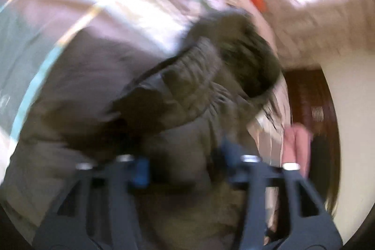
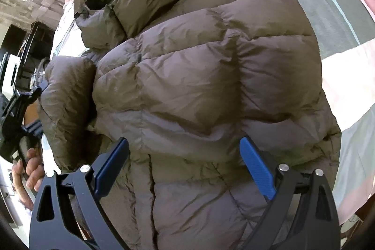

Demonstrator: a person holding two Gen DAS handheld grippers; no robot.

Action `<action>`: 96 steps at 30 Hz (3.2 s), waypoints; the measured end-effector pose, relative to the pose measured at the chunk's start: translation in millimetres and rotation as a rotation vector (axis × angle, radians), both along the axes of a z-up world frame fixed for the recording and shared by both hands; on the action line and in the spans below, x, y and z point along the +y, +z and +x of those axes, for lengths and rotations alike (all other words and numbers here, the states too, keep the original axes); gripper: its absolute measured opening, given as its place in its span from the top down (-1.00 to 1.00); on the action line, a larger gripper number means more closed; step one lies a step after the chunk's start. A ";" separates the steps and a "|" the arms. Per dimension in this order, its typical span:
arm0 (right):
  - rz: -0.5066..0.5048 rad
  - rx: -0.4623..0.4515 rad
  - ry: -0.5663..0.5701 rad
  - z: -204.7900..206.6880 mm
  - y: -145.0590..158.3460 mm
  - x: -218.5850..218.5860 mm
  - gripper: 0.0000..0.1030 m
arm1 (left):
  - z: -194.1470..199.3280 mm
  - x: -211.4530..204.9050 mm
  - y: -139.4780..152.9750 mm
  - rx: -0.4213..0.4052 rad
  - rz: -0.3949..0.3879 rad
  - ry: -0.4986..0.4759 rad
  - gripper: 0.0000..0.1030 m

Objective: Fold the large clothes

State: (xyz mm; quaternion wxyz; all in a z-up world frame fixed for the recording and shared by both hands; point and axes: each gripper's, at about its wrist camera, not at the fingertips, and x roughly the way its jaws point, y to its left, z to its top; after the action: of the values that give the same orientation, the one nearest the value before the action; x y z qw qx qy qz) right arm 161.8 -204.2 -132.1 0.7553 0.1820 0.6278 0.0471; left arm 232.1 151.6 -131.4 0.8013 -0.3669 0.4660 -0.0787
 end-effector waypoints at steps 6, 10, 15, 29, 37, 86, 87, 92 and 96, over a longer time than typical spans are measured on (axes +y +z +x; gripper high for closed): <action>0.007 -0.042 -0.088 -0.3 10.2 -19.4 -0.85 | -14.2 -131.2 42.0 -0.167 0.106 -0.507 0.40; -0.046 -0.113 -0.273 -8.8 25.2 -55.2 -0.86 | -45.7 -198.5 43.6 -0.162 0.324 -0.677 -0.51; 0.051 -0.174 -0.404 -21.2 34.3 -85.4 -0.86 | -42.9 -166.9 56.2 -0.162 0.337 -0.560 -0.72; 0.079 -0.086 0.098 2.7 -10.5 46.4 0.71 | -29.6 -23.3 -26.3 0.314 0.467 -0.167 -0.77; 0.014 -0.538 0.261 8.9 72.2 94.7 0.88 | -42.2 8.3 -50.0 0.387 0.361 -0.039 -0.77; 0.036 -0.454 0.170 23.3 46.2 101.1 -0.05 | -27.6 0.7 -14.0 0.289 0.522 0.096 -0.90; 0.068 -0.433 0.225 26.3 39.7 113.2 -0.04 | -25.1 -3.2 -17.5 0.299 0.527 0.080 -0.90; -0.059 -0.290 0.282 45.5 -12.7 134.5 -0.02 | -21.5 -4.7 -50.7 0.417 0.519 0.038 -0.90; -0.053 -0.181 0.224 63.4 -48.0 119.8 0.00 | -20.1 2.3 -72.1 0.470 0.533 0.021 -0.94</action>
State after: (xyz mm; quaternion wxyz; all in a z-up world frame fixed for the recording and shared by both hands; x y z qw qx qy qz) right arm 225.2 -84.4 -180.2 0.8035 0.0858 0.5744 0.1305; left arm 212.0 153.9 -203.5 0.7405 -0.1575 0.6380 0.1404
